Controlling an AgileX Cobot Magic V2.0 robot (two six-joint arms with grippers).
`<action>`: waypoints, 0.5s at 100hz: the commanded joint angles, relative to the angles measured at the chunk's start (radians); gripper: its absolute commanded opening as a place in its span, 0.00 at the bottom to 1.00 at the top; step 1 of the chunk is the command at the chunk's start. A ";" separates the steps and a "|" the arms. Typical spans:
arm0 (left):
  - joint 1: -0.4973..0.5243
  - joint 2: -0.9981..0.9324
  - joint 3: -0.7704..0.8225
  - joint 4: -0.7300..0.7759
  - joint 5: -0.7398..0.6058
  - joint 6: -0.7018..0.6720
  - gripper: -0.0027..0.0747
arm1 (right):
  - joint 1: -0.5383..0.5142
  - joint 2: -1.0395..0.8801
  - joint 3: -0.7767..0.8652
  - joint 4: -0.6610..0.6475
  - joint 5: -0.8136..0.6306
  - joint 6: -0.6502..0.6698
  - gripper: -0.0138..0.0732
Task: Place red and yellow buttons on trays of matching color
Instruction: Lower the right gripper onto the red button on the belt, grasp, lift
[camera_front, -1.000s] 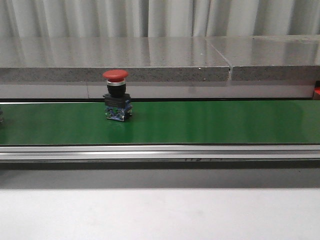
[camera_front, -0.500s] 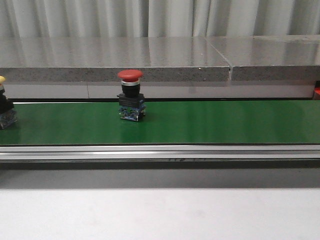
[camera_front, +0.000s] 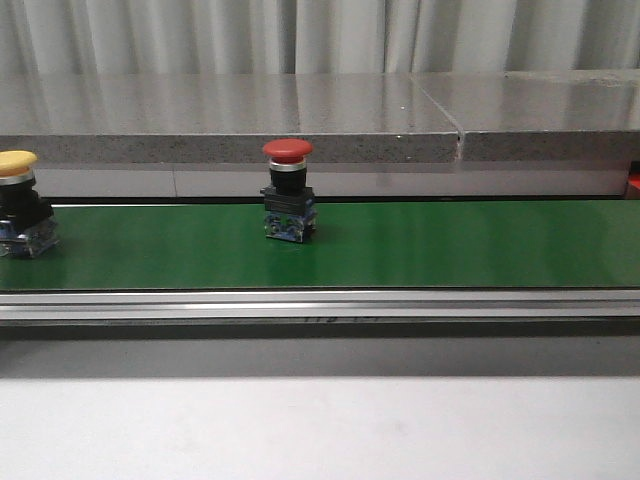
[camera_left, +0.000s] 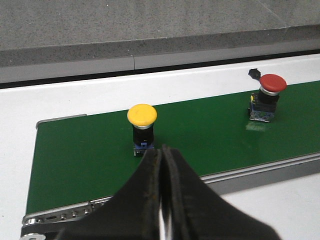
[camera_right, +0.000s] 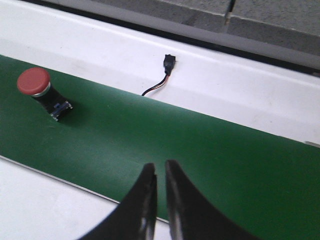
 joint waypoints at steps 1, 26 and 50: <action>-0.009 0.005 -0.027 -0.023 -0.064 0.002 0.01 | 0.031 0.064 -0.095 -0.004 -0.018 -0.021 0.45; -0.009 0.005 -0.027 -0.023 -0.064 0.002 0.01 | 0.112 0.282 -0.293 0.007 0.130 -0.023 0.78; -0.009 0.005 -0.027 -0.023 -0.064 0.002 0.01 | 0.165 0.454 -0.470 0.061 0.286 -0.141 0.78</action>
